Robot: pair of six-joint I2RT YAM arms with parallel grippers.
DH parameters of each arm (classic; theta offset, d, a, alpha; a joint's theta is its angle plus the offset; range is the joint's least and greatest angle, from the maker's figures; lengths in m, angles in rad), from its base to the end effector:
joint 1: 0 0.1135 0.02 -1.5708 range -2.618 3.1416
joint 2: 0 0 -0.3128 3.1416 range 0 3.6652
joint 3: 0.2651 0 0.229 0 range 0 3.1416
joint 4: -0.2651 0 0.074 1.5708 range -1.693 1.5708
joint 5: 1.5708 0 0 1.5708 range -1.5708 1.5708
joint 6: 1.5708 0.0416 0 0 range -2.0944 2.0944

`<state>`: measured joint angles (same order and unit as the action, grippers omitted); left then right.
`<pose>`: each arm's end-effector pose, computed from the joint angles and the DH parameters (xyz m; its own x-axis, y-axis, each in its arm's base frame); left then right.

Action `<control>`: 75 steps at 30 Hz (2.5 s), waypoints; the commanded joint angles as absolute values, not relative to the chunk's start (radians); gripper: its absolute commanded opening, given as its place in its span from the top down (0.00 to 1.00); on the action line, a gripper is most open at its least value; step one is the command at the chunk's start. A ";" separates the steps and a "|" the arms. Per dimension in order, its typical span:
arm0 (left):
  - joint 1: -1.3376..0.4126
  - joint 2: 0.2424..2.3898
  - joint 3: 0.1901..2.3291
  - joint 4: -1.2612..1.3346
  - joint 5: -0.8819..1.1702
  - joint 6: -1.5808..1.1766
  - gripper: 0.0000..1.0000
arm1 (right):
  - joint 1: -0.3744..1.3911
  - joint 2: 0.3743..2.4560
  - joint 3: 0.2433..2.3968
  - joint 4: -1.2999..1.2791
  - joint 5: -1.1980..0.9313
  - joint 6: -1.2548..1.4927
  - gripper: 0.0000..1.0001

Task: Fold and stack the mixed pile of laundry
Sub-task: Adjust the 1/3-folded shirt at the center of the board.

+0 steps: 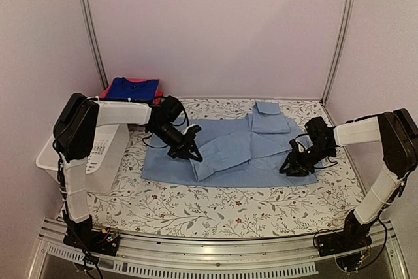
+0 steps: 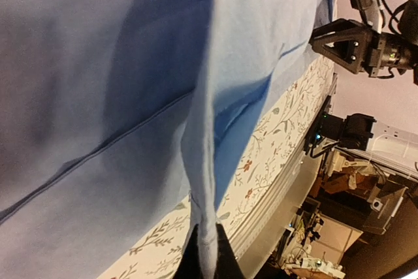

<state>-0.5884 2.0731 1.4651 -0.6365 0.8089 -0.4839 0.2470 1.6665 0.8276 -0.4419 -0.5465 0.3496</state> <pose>0.3320 -0.2577 0.2134 -0.9655 0.2581 0.0351 0.1433 0.6389 -0.7558 0.2600 0.0878 0.1956 -0.9939 0.0512 -0.0981 -0.0134 0.8244 0.5658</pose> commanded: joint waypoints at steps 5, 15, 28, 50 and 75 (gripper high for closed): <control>-0.392 2.056 1.496 -1.017 0.683 -0.163 1.00 | 0.237 1.605 0.789 -0.472 -0.479 0.323 0.64; -0.235 2.060 1.527 -0.993 0.876 -0.123 1.00 | 0.233 1.486 0.798 -0.521 -0.462 0.314 0.63; -0.270 2.085 1.489 -0.949 0.912 -0.162 1.00 | 0.234 1.348 0.860 -0.520 -0.578 0.253 0.58; -0.305 1.600 1.579 -0.623 0.166 -0.254 0.00 | 0.233 1.270 1.000 -0.422 -0.315 0.190 0.13; -0.504 1.491 0.763 -0.205 0.237 -0.826 0.27 | 0.232 1.363 0.975 -0.481 -0.405 0.082 0.07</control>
